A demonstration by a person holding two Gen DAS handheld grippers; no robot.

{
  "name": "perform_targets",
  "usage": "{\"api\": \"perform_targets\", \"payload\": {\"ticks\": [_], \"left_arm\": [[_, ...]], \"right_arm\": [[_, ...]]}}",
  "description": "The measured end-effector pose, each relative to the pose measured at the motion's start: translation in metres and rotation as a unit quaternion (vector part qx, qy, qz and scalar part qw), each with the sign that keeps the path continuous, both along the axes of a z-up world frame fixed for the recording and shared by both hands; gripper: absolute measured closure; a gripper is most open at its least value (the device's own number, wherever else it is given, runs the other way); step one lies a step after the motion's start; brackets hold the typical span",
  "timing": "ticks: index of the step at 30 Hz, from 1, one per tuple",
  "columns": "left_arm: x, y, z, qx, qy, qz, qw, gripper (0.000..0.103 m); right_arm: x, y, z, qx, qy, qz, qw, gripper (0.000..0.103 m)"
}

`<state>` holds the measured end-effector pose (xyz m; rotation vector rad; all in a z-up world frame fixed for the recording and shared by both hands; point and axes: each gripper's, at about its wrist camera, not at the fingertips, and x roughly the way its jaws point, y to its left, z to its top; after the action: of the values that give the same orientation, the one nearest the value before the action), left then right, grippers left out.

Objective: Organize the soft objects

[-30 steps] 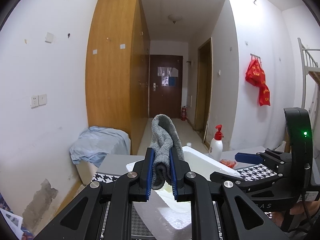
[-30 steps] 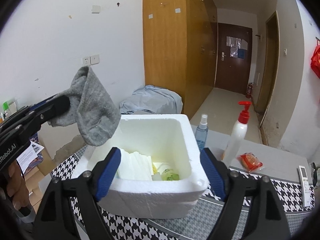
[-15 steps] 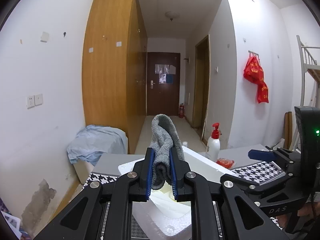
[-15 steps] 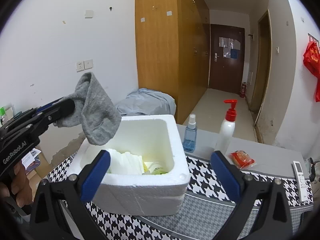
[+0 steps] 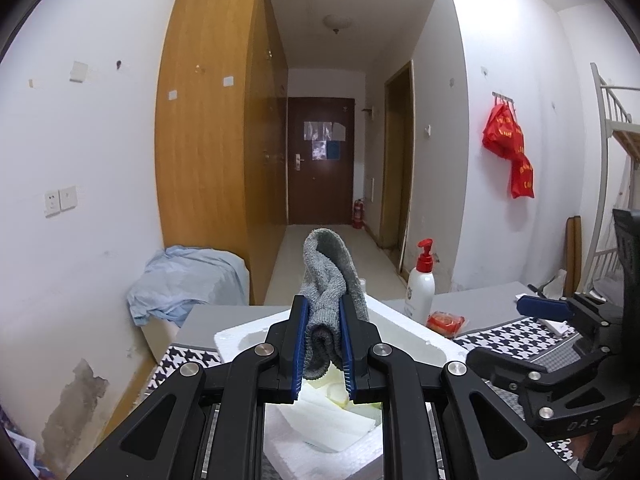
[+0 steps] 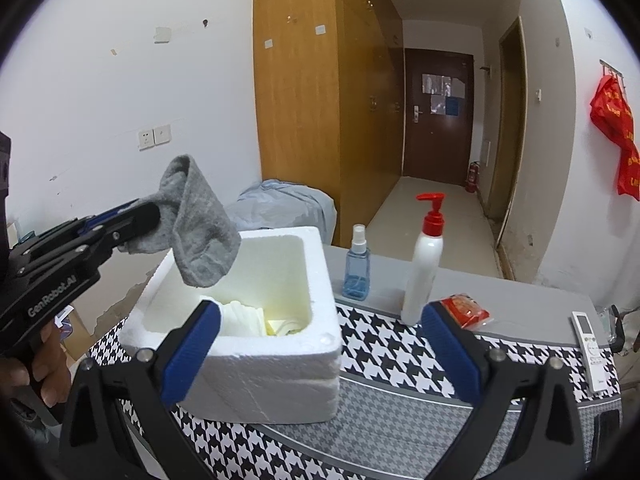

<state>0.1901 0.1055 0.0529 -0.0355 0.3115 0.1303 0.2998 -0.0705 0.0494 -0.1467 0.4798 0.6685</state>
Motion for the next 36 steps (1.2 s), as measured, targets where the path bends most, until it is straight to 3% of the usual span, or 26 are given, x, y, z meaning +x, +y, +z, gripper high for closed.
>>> {"api": "perform_targets", "payload": {"ticks": [6, 8, 10, 11, 14, 18, 22, 36], "left_arm": [[0.015, 0.001, -0.005, 0.0, 0.017, -0.002, 0.9999, 0.086], [0.02, 0.0, -0.007, 0.002, 0.025, -0.002, 0.9997, 0.081], [0.023, -0.001, -0.009, 0.004, 0.03, 0.002, 0.9995, 0.058], [0.024, -0.001, -0.01, 0.004, 0.03, 0.004, 0.9995, 0.041], [0.021, -0.002, -0.011, 0.009, 0.025, 0.019, 0.9995, 0.034], [0.01, -0.006, -0.006, 0.005, 0.013, 0.018, 0.9997, 0.006], [-0.004, -0.015, 0.001, 0.012, -0.003, 0.016, 0.9998, 0.001], [-0.061, -0.043, 0.014, 0.038, -0.035, 0.008, 0.9986, 0.001]], "right_arm": [[0.001, -0.008, -0.002, -0.003, 0.0, -0.008, 1.0, 0.001], [0.001, -0.011, -0.003, -0.004, 0.0, -0.01, 1.0, 0.001], [0.002, -0.013, -0.003, -0.001, 0.002, -0.012, 1.0, 0.001], [0.002, -0.015, -0.003, 0.001, 0.002, -0.012, 1.0, 0.001], [0.001, -0.018, -0.002, 0.002, 0.0, -0.014, 1.0, 0.001], [-0.003, -0.022, -0.002, 0.002, -0.002, -0.015, 1.0, 0.001], [-0.013, -0.027, 0.0, 0.005, -0.007, -0.013, 1.0, 0.001], [-0.061, -0.048, 0.009, 0.018, -0.039, -0.013, 0.999, 0.001]]}}
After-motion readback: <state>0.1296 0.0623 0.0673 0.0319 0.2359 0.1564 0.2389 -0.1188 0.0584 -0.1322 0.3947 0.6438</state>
